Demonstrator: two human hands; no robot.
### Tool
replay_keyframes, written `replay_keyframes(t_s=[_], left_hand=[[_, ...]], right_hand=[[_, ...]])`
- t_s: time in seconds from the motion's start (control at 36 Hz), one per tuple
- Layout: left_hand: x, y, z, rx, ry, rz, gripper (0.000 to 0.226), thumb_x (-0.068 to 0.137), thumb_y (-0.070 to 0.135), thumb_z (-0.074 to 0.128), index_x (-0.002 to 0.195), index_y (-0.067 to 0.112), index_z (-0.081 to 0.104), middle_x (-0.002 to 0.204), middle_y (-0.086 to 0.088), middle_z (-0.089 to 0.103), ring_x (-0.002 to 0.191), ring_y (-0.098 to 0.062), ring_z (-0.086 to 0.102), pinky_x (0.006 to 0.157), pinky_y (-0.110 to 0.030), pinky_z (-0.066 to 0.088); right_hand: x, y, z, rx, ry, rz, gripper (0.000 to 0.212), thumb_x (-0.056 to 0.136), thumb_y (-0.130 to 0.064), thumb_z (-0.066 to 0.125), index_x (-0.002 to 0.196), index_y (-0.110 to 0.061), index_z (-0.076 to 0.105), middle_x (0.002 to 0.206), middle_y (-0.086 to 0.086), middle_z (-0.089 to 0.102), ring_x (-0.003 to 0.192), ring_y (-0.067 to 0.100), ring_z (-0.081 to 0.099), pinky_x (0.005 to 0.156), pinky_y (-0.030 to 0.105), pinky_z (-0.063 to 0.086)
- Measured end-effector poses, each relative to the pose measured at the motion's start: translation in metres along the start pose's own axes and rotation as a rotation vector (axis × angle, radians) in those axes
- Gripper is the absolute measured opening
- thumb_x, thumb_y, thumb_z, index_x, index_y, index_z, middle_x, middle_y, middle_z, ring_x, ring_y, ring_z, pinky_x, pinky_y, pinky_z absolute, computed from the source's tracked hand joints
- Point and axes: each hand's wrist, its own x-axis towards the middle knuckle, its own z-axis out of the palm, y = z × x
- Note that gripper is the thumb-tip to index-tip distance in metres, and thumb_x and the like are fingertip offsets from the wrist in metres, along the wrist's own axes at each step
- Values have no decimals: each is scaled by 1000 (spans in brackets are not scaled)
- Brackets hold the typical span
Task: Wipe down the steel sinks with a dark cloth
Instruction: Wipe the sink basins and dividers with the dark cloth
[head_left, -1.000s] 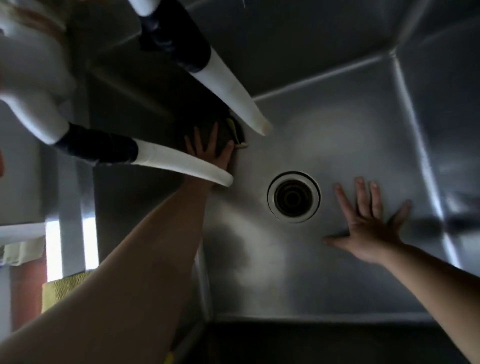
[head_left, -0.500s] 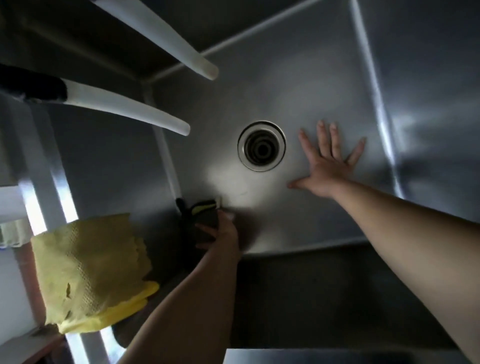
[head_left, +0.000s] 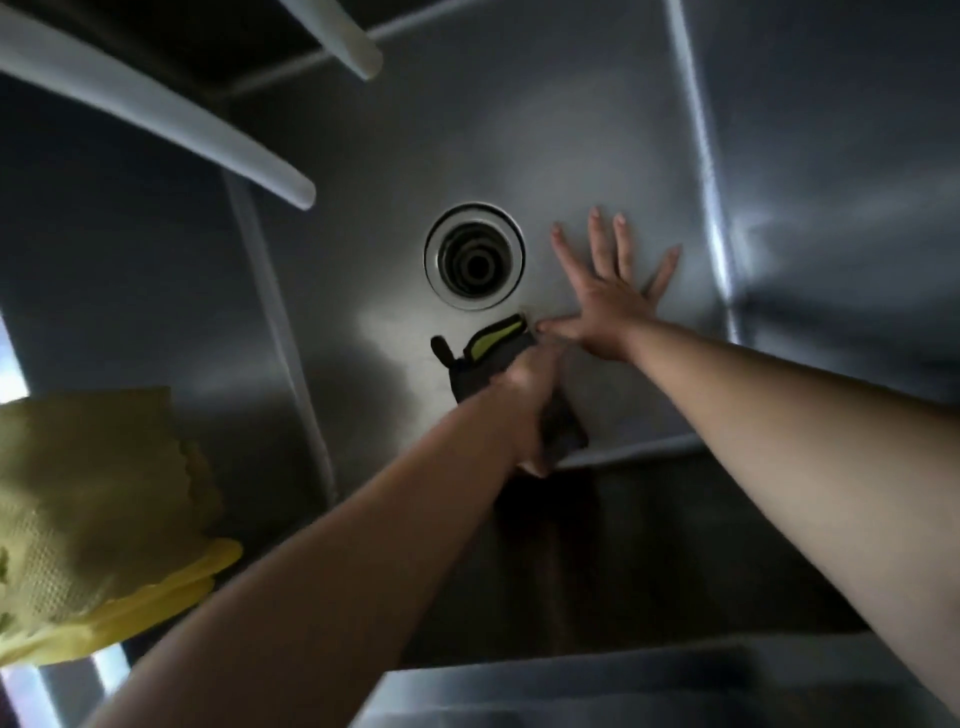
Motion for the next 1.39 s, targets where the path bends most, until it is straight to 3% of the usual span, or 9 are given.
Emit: replay_keyframes(t_s=[0.06,0.11,0.22,0.31,0.39,0.61,0.89,1.14,1.39], left_hand=[[-7,-4,-27,-16,10,72,27,91,39,53,102,16,62,89,-10,67,75,-29,68,69,-34,54],[-7,-7,-64,19,208,294,28,99,22,46,118,7,60,101,-12,66,78,-28,65,70,-31,51],[17,-14,-141,300,891,812,41,99,6,46,139,4,49,143,-16,50,133,-28,46,109,-25,30],[52,-37,-179,689,1138,790,55,100,19,43,153,20,31,161,-15,23,148,-32,20,120,-41,20],[83,-55,-182,834,1137,687,57,104,31,31,158,26,13,164,-16,8,151,-37,6,122,-46,6],[113,-65,-176,680,1236,856,59,97,30,27,155,20,28,162,-17,19,150,-36,16,122,-49,10],[117,-64,-170,648,1337,893,54,98,25,29,150,14,39,156,-22,31,145,-40,27,119,-51,18],[121,-61,-171,659,1396,918,56,95,26,31,149,15,42,154,-22,35,144,-40,30,118,-50,20],[126,-65,-176,647,1373,879,62,92,28,32,153,23,32,159,-17,28,147,-34,24,117,-49,17]], right_hand=[[-3,0,-3,19,62,23,90,86,-57,55,152,-51,-7,162,-6,-28,148,18,-29,104,71,-24],[-15,-4,-3,46,160,58,76,89,-53,48,155,-45,11,167,-2,-11,153,18,-13,112,69,-12],[-54,-33,25,-138,316,-337,72,90,-56,51,154,-31,30,163,11,23,151,37,17,112,72,4],[-73,-51,64,-566,35,-782,67,94,-62,36,155,-39,19,167,2,11,153,36,-8,114,71,-3],[-64,-56,84,-676,-68,-735,61,97,-61,10,155,-46,-2,166,-10,-11,143,33,-37,111,68,-15],[-31,-118,96,-533,139,-817,65,96,-50,40,156,-25,27,167,-1,10,154,30,-2,119,63,2],[76,-154,29,-587,229,-872,67,100,-50,29,159,-24,13,167,-2,10,154,23,3,121,55,-3],[177,-184,-38,-531,339,-706,69,97,-56,31,158,-29,14,167,-4,12,154,22,2,121,54,-1],[184,-95,-102,-417,487,-388,70,94,-59,32,156,-29,22,166,-2,15,154,21,5,122,55,0]])
